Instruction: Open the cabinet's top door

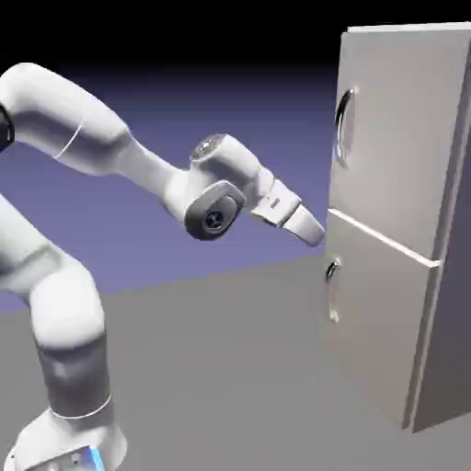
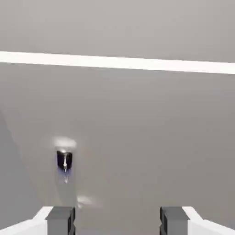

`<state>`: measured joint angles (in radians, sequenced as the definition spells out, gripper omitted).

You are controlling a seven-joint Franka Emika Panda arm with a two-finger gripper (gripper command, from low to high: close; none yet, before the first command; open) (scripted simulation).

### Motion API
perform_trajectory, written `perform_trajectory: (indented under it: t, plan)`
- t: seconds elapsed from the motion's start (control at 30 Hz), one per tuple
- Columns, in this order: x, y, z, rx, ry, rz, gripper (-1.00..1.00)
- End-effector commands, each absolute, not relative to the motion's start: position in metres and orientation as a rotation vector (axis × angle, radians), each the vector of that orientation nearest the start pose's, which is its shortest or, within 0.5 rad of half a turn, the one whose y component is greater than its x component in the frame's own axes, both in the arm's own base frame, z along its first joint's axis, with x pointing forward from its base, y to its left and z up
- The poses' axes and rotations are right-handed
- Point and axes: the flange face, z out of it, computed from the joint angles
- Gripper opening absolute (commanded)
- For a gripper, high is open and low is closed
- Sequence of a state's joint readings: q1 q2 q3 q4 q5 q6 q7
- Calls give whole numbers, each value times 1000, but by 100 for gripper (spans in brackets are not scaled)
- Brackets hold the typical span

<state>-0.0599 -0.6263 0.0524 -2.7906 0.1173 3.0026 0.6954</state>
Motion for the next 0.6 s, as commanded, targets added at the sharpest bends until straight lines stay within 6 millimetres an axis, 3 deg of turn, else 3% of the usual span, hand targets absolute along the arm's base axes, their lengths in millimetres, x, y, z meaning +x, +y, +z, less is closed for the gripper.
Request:
perform_trajectory:
  t: [0.0,0.3,0.57]
  plan:
    - [382,-16,494,-2383,1059,-1101,0]
    - [348,-42,570,-2134,1229,-1234,0]
    - [317,-36,620,-1940,1264,-1353,0]
